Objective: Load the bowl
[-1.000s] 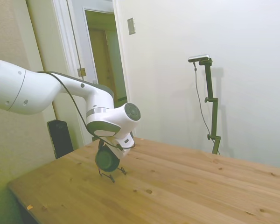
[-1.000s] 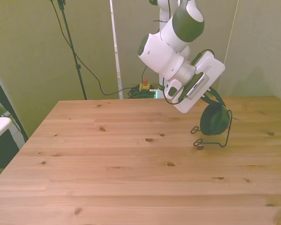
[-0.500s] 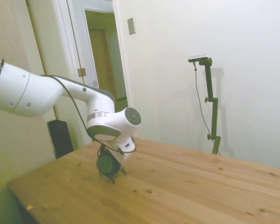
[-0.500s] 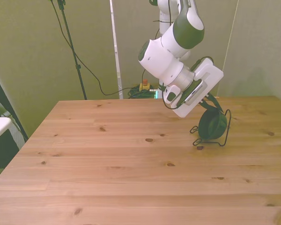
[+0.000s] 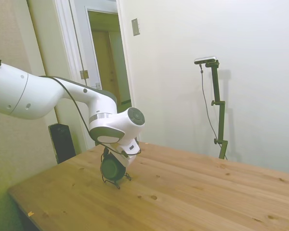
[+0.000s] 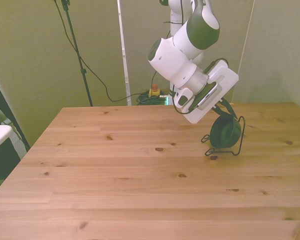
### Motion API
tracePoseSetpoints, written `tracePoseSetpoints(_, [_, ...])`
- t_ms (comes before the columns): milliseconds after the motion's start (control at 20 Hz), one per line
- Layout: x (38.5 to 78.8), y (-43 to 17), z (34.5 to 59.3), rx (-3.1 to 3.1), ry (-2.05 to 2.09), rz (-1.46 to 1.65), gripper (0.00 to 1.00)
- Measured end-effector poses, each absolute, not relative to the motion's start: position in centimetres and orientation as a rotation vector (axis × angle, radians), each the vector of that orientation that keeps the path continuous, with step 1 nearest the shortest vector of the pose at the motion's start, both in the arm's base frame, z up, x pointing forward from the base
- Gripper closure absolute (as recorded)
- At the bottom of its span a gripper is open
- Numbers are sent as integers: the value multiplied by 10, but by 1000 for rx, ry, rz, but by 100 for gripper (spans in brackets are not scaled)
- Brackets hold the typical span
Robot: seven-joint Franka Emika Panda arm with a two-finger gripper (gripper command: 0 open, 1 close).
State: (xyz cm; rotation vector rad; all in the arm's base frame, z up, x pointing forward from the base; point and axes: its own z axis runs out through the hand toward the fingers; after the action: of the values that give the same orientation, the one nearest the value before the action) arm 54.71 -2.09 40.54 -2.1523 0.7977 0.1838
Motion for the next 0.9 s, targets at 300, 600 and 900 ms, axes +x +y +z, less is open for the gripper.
tracePoseSetpoints(300, [547, -21, 405, -2156, 800, 180, 0])
tracePoseSetpoints(600, [547, -21, 407, -2176, 806, 178, 0])
tracePoseSetpoints(900, [547, -22, 411, -2192, 830, 170, 0])
